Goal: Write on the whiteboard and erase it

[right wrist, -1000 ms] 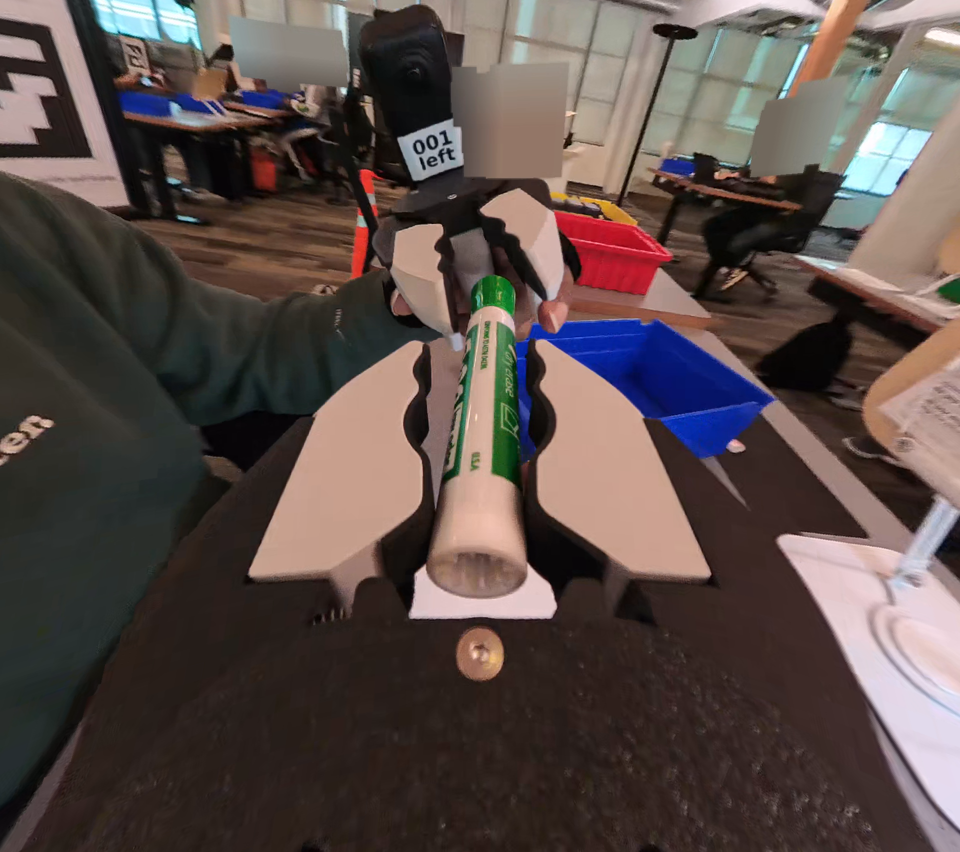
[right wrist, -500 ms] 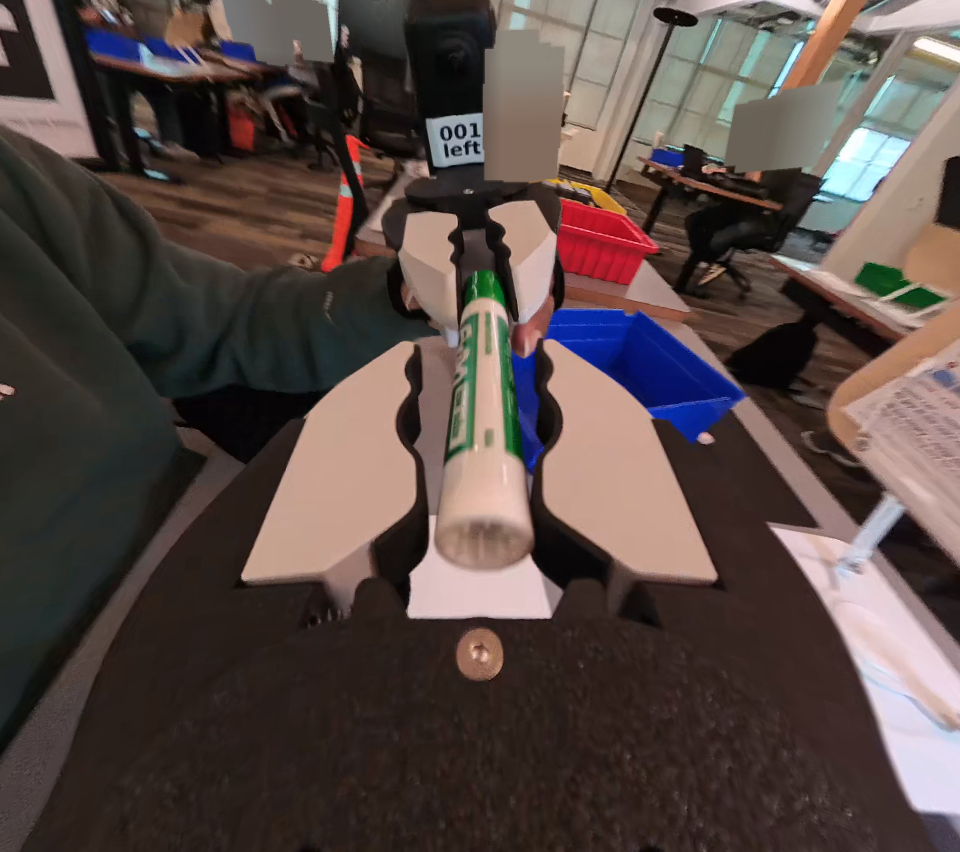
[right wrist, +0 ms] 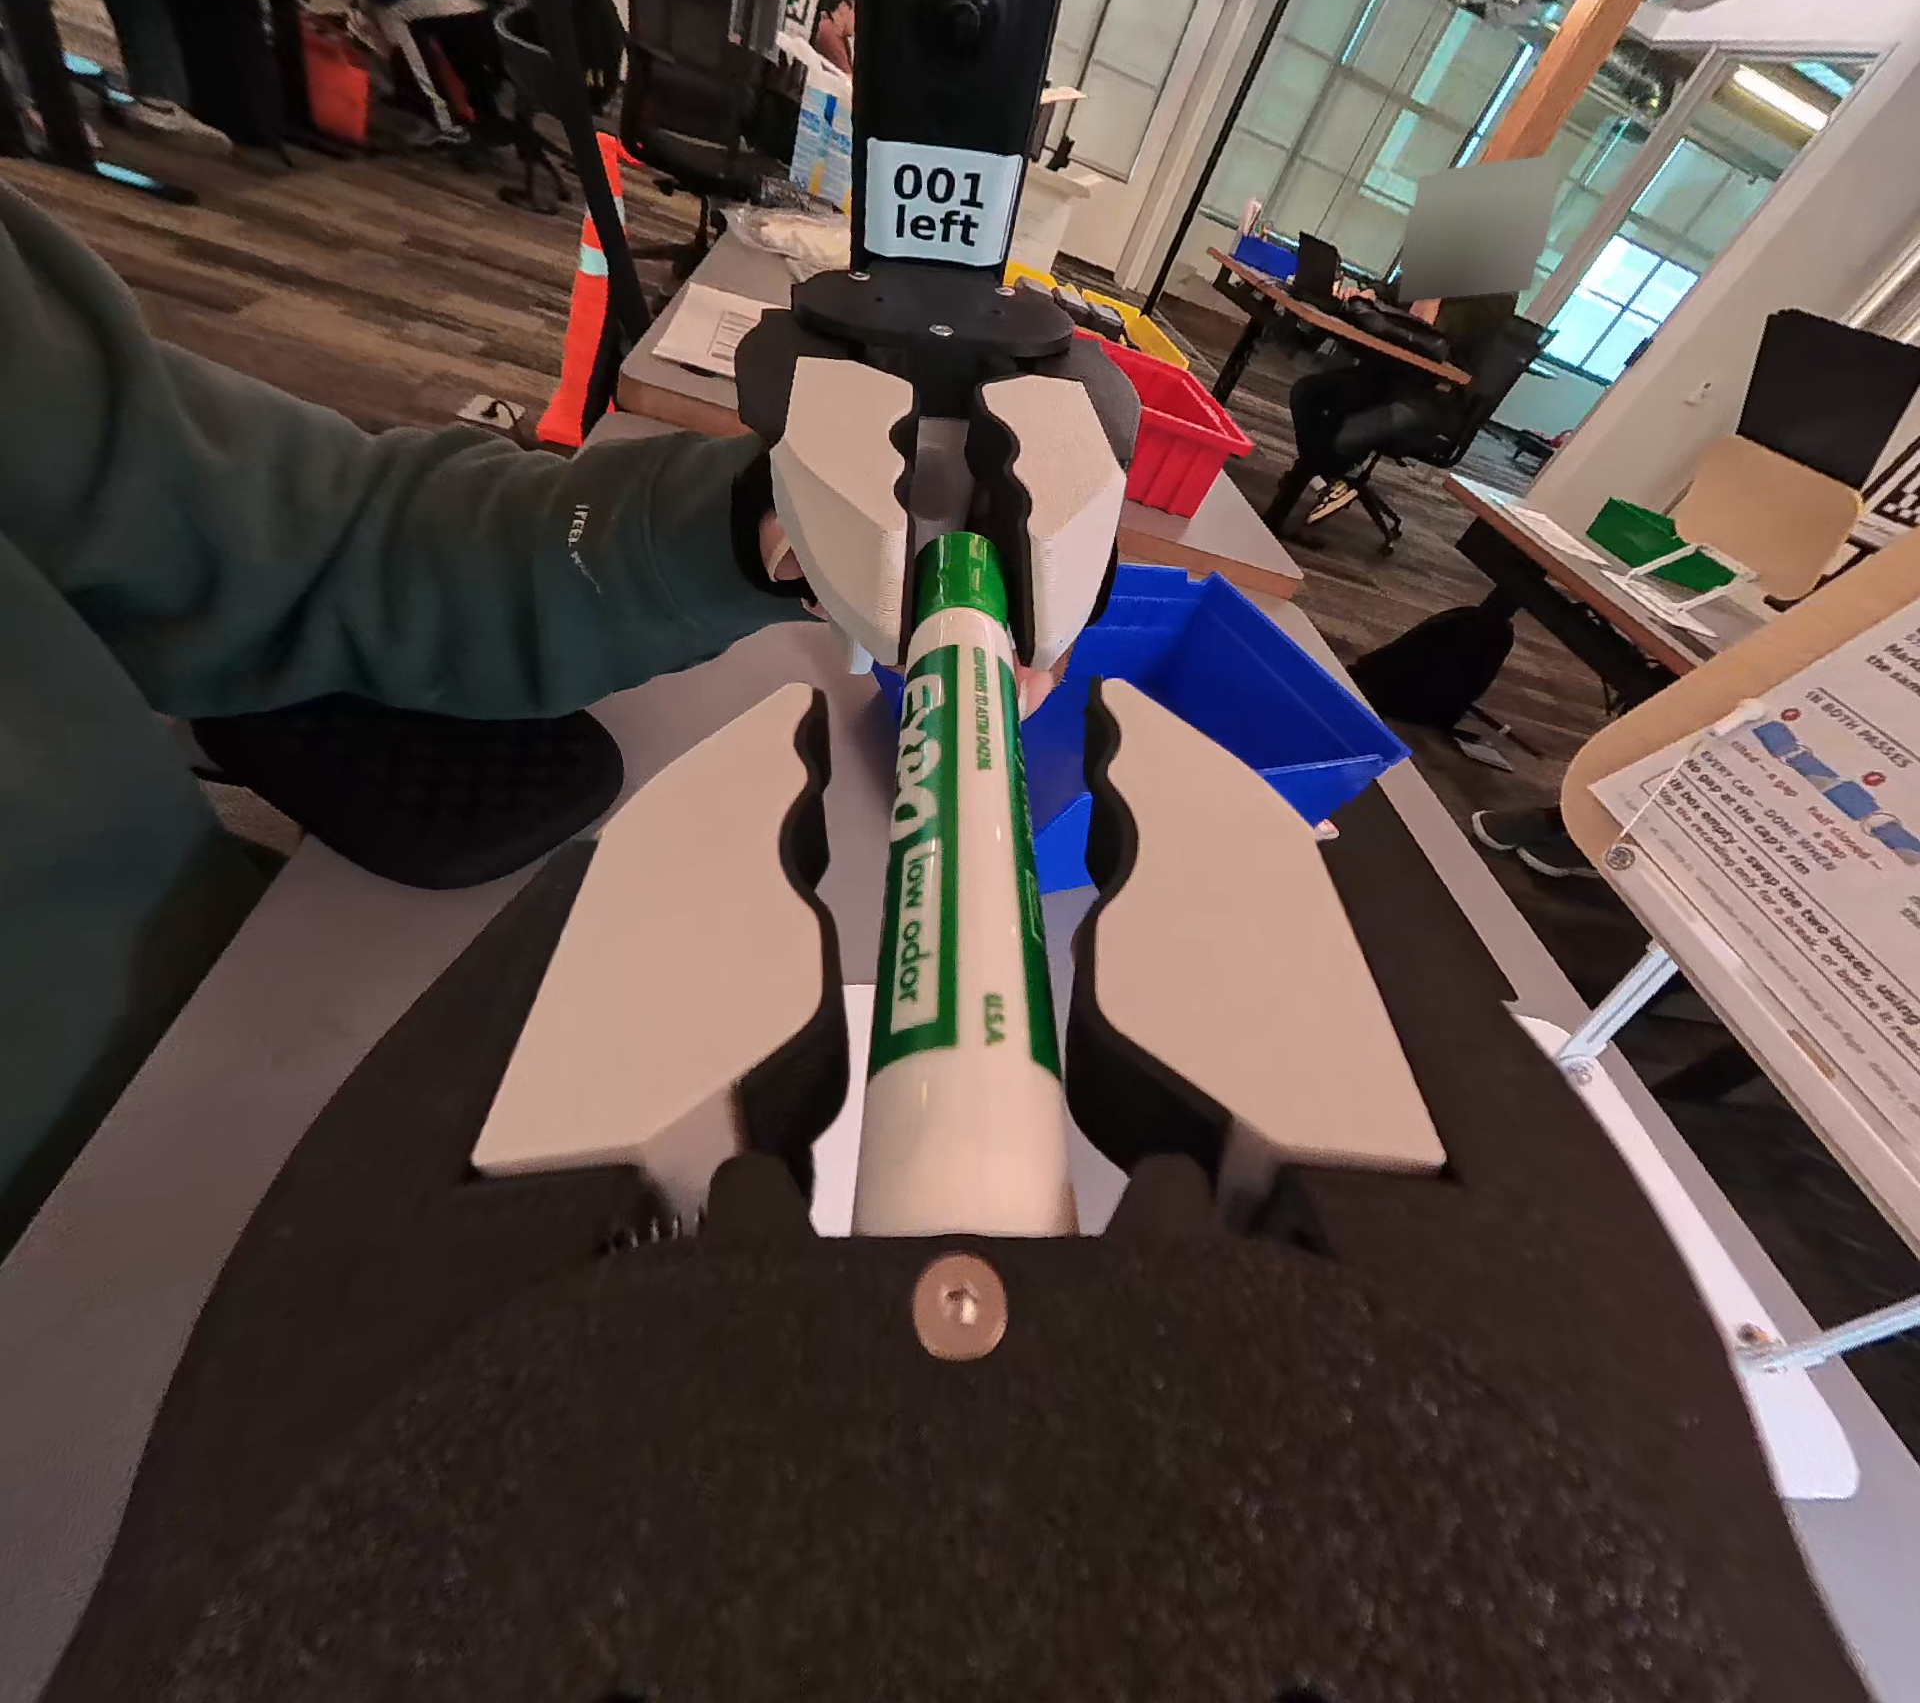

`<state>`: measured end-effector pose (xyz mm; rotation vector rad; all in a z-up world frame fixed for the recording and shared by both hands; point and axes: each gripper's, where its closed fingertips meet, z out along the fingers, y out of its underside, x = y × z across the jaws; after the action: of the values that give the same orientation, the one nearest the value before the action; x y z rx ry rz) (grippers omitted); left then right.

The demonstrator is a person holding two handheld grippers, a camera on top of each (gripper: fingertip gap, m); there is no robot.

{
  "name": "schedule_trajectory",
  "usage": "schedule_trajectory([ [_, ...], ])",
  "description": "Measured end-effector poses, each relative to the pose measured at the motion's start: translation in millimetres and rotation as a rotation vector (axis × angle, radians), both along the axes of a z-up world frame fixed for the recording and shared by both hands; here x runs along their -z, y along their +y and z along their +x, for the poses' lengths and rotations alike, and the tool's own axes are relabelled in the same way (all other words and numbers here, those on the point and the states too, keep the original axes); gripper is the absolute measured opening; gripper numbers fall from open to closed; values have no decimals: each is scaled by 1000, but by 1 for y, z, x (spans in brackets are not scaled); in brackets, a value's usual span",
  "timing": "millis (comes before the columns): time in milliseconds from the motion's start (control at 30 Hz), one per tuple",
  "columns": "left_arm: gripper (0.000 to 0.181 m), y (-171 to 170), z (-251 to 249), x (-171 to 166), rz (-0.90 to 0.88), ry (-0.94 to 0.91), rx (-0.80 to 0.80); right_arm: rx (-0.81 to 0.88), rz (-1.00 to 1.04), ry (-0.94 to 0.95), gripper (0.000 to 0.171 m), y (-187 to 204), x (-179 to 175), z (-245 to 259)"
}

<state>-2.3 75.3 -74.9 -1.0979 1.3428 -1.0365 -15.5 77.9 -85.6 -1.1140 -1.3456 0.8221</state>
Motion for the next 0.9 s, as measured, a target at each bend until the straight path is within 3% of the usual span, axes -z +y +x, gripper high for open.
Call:
schedule_trajectory([
  [267,20,6,1,11,-57,0,12,6,-8,11,35,4,6,0],
  [900,20,22,-5,26,-198,53,5,16,-153,81,35,21,16,-7],
])
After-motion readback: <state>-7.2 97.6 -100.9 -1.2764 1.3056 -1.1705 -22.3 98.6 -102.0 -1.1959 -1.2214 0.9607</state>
